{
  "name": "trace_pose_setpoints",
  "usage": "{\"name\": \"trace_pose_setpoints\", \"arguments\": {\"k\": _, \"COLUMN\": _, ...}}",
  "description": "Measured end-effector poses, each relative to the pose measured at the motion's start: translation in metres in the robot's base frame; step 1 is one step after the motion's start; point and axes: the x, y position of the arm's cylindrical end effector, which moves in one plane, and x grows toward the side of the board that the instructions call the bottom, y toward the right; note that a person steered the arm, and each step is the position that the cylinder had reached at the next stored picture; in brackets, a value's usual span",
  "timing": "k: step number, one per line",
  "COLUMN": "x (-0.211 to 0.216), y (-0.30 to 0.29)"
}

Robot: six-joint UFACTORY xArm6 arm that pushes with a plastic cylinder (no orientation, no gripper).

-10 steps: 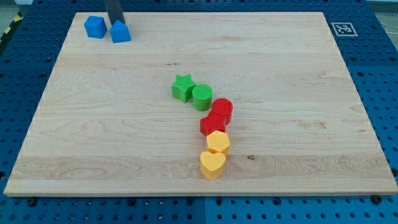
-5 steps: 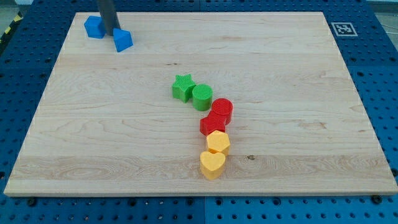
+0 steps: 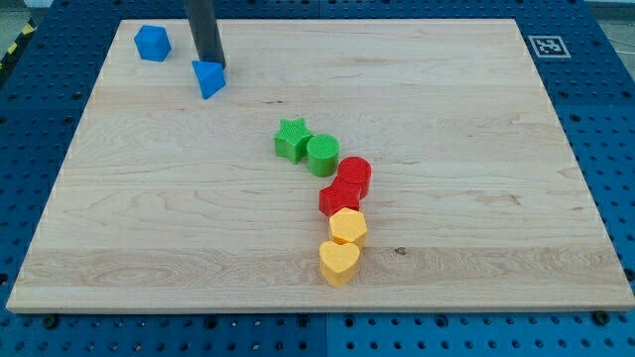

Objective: Put the blue triangle in between the blue cube and green star

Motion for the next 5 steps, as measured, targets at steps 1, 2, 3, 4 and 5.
{"name": "trace_pose_setpoints", "arguments": {"k": 1, "x": 0.0, "y": -0.04}}
{"name": "trace_pose_setpoints", "arguments": {"k": 2, "x": 0.006, "y": -0.053}}
{"name": "trace_pose_setpoints", "arguments": {"k": 3, "x": 0.013, "y": -0.045}}
{"name": "trace_pose_setpoints", "arguments": {"k": 4, "x": 0.013, "y": -0.039}}
{"name": "trace_pose_setpoints", "arguments": {"k": 5, "x": 0.014, "y": -0.035}}
